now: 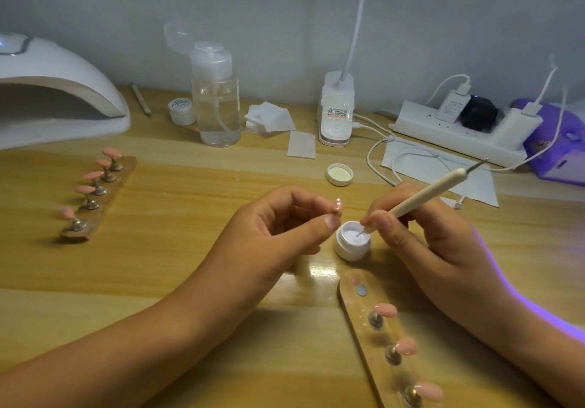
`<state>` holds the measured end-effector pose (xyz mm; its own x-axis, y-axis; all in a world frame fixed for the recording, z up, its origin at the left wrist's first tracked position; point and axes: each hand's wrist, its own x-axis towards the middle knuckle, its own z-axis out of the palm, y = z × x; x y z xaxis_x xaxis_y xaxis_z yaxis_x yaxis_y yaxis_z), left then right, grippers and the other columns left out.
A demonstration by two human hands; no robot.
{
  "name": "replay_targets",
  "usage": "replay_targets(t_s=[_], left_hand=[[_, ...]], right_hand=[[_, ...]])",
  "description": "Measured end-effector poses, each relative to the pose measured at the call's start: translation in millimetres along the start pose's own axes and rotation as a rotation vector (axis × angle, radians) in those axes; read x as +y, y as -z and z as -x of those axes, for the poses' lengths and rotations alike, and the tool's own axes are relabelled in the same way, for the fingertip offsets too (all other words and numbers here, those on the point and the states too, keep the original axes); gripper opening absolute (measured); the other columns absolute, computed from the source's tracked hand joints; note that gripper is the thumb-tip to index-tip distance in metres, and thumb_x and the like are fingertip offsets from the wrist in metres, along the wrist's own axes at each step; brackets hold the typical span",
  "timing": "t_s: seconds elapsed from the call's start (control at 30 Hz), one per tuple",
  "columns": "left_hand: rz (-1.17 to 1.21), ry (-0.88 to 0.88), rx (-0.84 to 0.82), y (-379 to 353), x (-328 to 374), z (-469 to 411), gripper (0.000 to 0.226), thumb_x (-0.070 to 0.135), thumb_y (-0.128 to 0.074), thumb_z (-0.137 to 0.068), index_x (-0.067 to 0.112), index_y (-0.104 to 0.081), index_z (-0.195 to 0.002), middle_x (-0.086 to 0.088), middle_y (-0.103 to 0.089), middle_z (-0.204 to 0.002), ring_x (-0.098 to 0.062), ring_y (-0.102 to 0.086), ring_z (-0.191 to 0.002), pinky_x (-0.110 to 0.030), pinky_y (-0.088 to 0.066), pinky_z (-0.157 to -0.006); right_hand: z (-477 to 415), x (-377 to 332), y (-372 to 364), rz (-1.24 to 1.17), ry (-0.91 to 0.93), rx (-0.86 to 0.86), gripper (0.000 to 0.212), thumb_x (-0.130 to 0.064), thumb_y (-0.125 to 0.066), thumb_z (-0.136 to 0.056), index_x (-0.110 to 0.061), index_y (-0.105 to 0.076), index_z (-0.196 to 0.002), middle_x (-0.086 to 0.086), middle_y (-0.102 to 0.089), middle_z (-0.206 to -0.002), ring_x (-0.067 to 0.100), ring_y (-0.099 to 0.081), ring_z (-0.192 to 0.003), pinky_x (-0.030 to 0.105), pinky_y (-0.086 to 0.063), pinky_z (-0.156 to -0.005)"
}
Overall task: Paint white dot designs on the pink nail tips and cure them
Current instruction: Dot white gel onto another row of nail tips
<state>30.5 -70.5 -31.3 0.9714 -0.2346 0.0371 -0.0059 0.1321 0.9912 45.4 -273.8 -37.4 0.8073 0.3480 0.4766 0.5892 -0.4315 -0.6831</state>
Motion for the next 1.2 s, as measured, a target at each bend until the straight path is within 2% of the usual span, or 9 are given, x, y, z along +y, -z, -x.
replay_targets(t_s=[0.3, 0.5, 0.67, 0.7, 0.77, 0.83, 1.0, 1.07, 1.2], left_hand=[[0.039, -0.032, -0.037, -2, 0, 0, 0.008, 0.026, -0.074, -0.07, 0.03, -0.074, -0.078, 0.008, -0.071, -0.079, 0.001, -0.063, -0.073, -0.012, -0.049, -0.063], [0.035, -0.022, -0.07, -3, 0, 0, 0.011, 0.02, -0.079, -0.07, 0.027, -0.075, -0.077, 0.008, -0.071, -0.074, 0.0, -0.062, -0.066, -0.012, -0.048, -0.06], [0.011, -0.023, -0.163, -4, -1, 1, 0.011, 0.016, -0.072, -0.074, 0.026, -0.074, -0.08, 0.008, -0.072, -0.077, -0.001, -0.064, -0.069, -0.01, -0.046, -0.061], [0.008, -0.023, -0.174, -4, -1, 1, 0.011, 0.017, -0.072, -0.074, 0.026, -0.074, -0.08, 0.008, -0.072, -0.077, 0.0, -0.065, -0.07, -0.009, -0.046, -0.062], [-0.015, -0.029, -0.192, -4, -2, 1, 0.011, 0.018, -0.074, -0.074, 0.027, -0.074, -0.08, 0.01, -0.073, -0.079, 0.0, -0.064, -0.072, -0.01, -0.047, -0.064], [-0.054, -0.037, -0.203, -3, -3, 2, 0.008, 0.022, -0.075, -0.074, 0.028, -0.073, -0.08, 0.01, -0.072, -0.08, -0.002, -0.063, -0.074, -0.012, -0.048, -0.068], [-0.127, -0.04, -0.224, -2, -7, 2, 0.008, 0.031, -0.075, -0.074, 0.027, -0.072, -0.08, 0.006, -0.07, -0.078, -0.004, -0.06, -0.073, -0.015, -0.049, -0.066], [-0.131, -0.038, -0.238, -2, -7, 3, 0.01, 0.034, -0.074, -0.073, 0.026, -0.072, -0.08, 0.005, -0.071, -0.079, -0.004, -0.061, -0.074, -0.016, -0.05, -0.066], [-0.138, -0.03, -0.242, -3, -7, 3, 0.006, 0.028, -0.076, -0.075, 0.025, -0.071, -0.078, 0.006, -0.072, -0.078, -0.004, -0.061, -0.072, -0.016, -0.049, -0.065]], right_hand=[[1, 1, -1, 0.023, 0.03, -0.023, 0.021, -0.028, -0.05, -0.094, -0.014, -0.064, -0.092, -0.003, -0.061, -0.086, 0.026, -0.056, -0.077, 0.042, -0.045, -0.068], [3, -6, 3, -0.324, -0.085, 0.165, 0.001, -0.025, -0.065, -0.089, -0.025, -0.066, -0.09, -0.005, -0.067, -0.088, 0.012, -0.062, -0.079, 0.021, -0.05, -0.074], [4, -8, 7, -0.593, -0.2, 0.238, 0.023, -0.04, -0.081, -0.07, -0.03, -0.063, -0.08, -0.006, -0.06, -0.077, 0.01, -0.061, -0.079, 0.025, -0.051, -0.078], [5, -8, 7, -0.655, -0.227, 0.234, 0.022, -0.035, -0.081, -0.07, -0.028, -0.062, -0.077, -0.006, -0.059, -0.075, 0.009, -0.06, -0.076, 0.025, -0.053, -0.079], [4, -9, 8, -0.767, -0.275, 0.223, 0.018, -0.018, -0.074, -0.074, -0.024, -0.057, -0.07, -0.006, -0.055, -0.068, 0.005, -0.057, -0.067, 0.026, -0.054, -0.076], [3, -11, 8, -0.854, -0.3, 0.212, 0.021, -0.011, -0.068, -0.075, -0.022, -0.053, -0.064, -0.006, -0.052, -0.061, 0.004, -0.055, -0.059, 0.027, -0.055, -0.074], [2, -19, 3, -0.944, -0.316, 0.123, 0.021, -0.016, -0.064, -0.076, -0.019, -0.051, -0.06, -0.003, -0.047, -0.053, 0.005, -0.053, -0.051, 0.037, -0.057, -0.078], [3, -20, 2, -0.94, -0.322, 0.087, 0.02, -0.016, -0.064, -0.076, -0.021, -0.053, -0.06, -0.004, -0.051, -0.055, 0.004, -0.058, -0.053, 0.034, -0.059, -0.074], [4, -20, 2, -0.93, -0.34, 0.072, 0.02, -0.014, -0.065, -0.074, -0.019, -0.052, -0.06, -0.001, -0.049, -0.055, 0.005, -0.047, -0.049, 0.027, -0.057, -0.065]])
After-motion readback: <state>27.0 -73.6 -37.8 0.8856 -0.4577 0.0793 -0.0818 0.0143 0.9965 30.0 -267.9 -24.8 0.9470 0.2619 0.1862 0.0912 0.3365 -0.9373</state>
